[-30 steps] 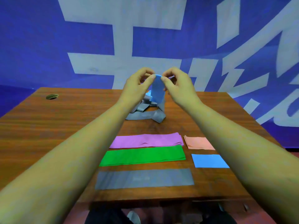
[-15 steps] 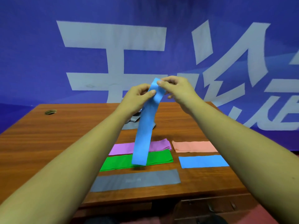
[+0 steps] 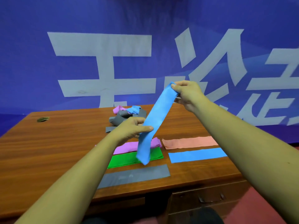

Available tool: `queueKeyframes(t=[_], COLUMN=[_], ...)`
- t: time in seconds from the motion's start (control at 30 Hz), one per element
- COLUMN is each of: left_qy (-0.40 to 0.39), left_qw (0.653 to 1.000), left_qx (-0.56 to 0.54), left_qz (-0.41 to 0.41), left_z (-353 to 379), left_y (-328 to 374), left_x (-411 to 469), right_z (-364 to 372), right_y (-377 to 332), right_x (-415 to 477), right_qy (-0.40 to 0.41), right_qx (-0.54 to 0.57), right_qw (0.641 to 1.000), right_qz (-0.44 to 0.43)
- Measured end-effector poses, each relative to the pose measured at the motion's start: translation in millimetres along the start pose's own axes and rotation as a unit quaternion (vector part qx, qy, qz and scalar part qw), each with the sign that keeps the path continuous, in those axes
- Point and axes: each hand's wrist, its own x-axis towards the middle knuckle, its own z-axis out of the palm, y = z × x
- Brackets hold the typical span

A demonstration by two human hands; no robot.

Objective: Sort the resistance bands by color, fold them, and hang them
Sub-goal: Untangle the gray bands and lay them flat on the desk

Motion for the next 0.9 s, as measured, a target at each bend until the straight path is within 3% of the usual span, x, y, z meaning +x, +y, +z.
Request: queueKeyframes(t=[0.13, 0.27, 0.37, 0.7, 0.9], left_qy=[0.001, -0.082, -0.096, 0.115, 0.142], left_qw=[0.998, 0.994, 0.991, 0.978, 0.983], left_qx=[-0.047, -0.005, -0.002, -0.134, -0.037], left_qz=[-0.044, -0.078, -0.089, -0.115, -0.106], left_z=[6.0, 11.7, 15.0, 42.8, 66.3], left_y=[-14.4, -21.2, -26.4, -40.1, -49.4], left_x=[-7.3, -16.8, -19.7, -12.5, 0.7], right_z=[-33.8, -60.4, -72.6, -122.8, -175.8], right_y=[19.6, 36.3, 48.8, 81.1, 112.8], right_x=[1.0, -5.9, -8.7, -21.0, -33.9], right_qy=[0.062, 0.116, 0.15, 0.165, 0.178], right_qx=[0.001, 0.04, 0.046, -0.018, -0.082], right_qw=[0.997, 0.989, 0.982, 0.972, 0.963], right_qz=[0.037, 0.085, 0.104, 0.166, 0.184])
